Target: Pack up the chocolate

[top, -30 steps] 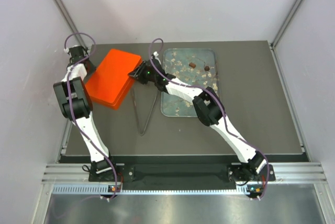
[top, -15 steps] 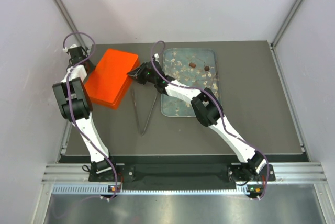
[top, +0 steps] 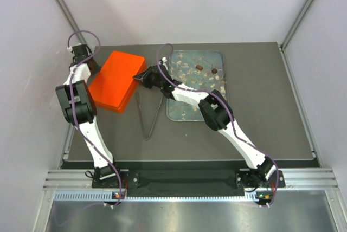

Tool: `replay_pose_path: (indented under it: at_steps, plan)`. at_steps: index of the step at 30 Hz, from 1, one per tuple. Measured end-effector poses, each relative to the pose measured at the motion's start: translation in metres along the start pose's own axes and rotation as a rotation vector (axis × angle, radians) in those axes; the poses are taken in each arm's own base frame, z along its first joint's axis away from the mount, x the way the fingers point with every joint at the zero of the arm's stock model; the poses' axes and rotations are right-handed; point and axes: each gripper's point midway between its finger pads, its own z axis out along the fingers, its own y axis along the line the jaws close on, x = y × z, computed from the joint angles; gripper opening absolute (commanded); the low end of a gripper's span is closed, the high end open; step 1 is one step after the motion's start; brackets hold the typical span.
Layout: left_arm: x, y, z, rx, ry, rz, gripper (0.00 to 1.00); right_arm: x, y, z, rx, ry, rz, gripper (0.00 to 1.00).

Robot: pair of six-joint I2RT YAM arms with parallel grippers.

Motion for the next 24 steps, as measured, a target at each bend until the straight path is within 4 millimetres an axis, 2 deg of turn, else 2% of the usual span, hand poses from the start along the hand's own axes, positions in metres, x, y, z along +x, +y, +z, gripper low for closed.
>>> replay_pose_path:
  at_steps: [6,10,12,15,18,24]
  plan:
    - [-0.004,-0.016,-0.012,0.007,0.015,0.010,0.24,0.000,-0.001,-0.001,0.004,-0.007,0.002,0.02]
    - [0.003,-0.035,-0.033,0.050,0.046,0.010,0.24,0.000,-0.002,-0.001,-0.004,-0.013,0.008,0.00]
    - [0.014,-0.052,-0.048,0.103,0.065,0.006,0.24,0.000,-0.003,-0.001,-0.011,-0.018,0.011,0.00]
    - [0.045,-0.071,-0.068,0.186,0.121,-0.009,0.24,0.000,-0.004,-0.002,-0.032,-0.023,0.017,0.00]
    - [0.079,-0.083,-0.074,0.253,0.192,-0.045,0.24,0.001,-0.009,-0.004,-0.041,-0.023,0.029,0.03]
    - [0.081,-0.090,-0.076,0.315,0.191,-0.100,0.23,0.002,-0.010,-0.008,-0.098,-0.020,0.031,0.19]
